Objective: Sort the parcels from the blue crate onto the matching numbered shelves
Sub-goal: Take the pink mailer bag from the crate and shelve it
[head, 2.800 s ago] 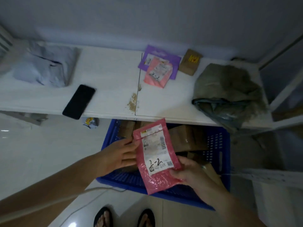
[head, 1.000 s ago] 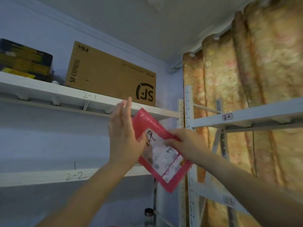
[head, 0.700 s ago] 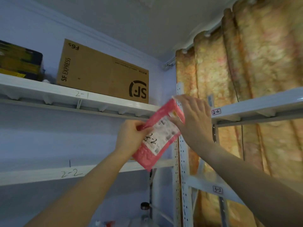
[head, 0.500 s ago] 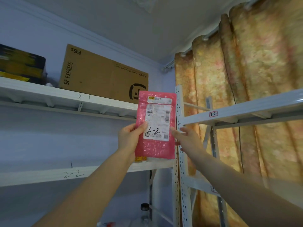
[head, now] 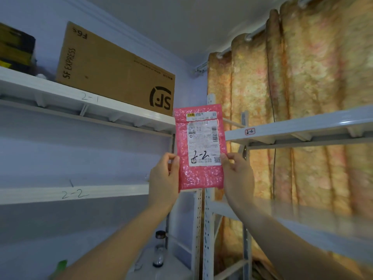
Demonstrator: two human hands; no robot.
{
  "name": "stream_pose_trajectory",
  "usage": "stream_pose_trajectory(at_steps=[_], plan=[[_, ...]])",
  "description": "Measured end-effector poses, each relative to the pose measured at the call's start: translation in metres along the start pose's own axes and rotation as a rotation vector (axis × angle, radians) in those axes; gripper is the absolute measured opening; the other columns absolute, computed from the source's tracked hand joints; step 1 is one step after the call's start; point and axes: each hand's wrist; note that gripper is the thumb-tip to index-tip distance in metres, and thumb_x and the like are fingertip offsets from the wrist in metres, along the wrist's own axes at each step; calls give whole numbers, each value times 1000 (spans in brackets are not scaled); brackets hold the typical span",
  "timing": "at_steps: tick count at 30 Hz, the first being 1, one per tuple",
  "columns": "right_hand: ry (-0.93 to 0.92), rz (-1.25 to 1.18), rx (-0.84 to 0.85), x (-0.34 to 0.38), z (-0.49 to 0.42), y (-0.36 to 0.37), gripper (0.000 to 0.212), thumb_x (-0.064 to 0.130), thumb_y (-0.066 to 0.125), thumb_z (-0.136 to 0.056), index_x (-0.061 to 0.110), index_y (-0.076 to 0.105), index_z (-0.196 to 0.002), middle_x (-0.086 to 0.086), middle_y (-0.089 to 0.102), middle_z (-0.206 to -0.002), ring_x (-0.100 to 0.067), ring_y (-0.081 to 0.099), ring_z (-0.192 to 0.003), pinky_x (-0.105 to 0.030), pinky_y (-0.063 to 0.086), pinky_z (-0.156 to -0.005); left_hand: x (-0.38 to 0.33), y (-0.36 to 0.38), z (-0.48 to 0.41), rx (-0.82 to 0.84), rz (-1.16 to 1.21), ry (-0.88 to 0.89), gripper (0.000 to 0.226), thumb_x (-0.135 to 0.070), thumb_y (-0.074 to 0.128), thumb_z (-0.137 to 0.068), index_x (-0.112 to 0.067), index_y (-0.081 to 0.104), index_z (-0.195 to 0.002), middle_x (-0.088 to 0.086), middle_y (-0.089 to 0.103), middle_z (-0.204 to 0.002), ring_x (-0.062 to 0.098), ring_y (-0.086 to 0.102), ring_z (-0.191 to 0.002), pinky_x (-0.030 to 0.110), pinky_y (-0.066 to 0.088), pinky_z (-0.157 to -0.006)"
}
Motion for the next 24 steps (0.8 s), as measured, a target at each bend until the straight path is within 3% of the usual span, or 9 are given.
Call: stream_pose_trajectory(at_steps=[4,6,9,11,14,16,20,24], plan=[[-117,162,-4,-13,8,-4,22,42,39,-98,28,54,-88,-6,66,-63,-22,63,-54,-46,52,-52,10,13,8,-12,85,-16,14,-27,41,-97,-21,52,-90,-11,61,-74,-4,62,-61,13,50,-50],[-188,238,14,-15,6,-12,21,40,39,-98,28,51,-87,-8,65,-61,-22,61,-51,-48,49,-48,10,18,8,-23,128,-6,15,-26,43,-97,-28,51,-84,-9,63,-71,0,63,-61,23,54,-50],[-225,157,26,-7,1,-28,25,44,45,-94,24,54,-81,-9,65,-62,-28,59,-50,-51,47,-45,1,25,8,-33,270,-60,16,-27,49,-94,-26,56,-80,0,66,-64,9,63,-55,35,54,-52],[-236,60,20,3,-5,-40,30,46,49,-87,18,56,-76,-10,66,-63,-29,58,-49,-46,45,-43,-10,33,7,-37,410,-90,17,-26,52,-93,-21,58,-77,2,68,-61,11,63,-51,30,52,-47],[-281,-109,14,11,-20,-58,27,23,59,-89,8,57,-67,-10,59,-56,-14,46,-42,-26,34,-38,-22,47,3,-51,559,-94,17,-26,56,-88,-16,60,-75,5,69,-60,16,63,-49,26,52,-44],[-321,-147,32,8,-31,-68,28,10,59,-91,1,56,-64,-12,54,-53,-9,42,-43,-20,31,-39,-26,58,-1,-50,615,-90,19,-31,57,-84,-14,61,-75,6,68,-58,17,63,-47,25,51,-43],[-380,-148,60,-15,-48,-78,33,26,60,-83,-1,53,-67,-27,47,-55,-20,37,-46,-36,23,-39,-25,78,-8,-74,670,-60,18,-34,56,-74,-18,63,-75,4,69,-56,11,62,-43,20,51,-40],[-372,-120,109,-44,-69,-83,32,36,59,-75,9,54,-59,-7,40,-42,-10,33,-39,-21,23,-37,-11,103,-11,-120,665,-23,14,-30,57,-76,-20,64,-69,9,66,-53,12,60,-39,25,51,-36]])
Point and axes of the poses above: each hand's wrist, its own z-axis away from the middle knuckle, its own y-axis out of the palm, x = y × z
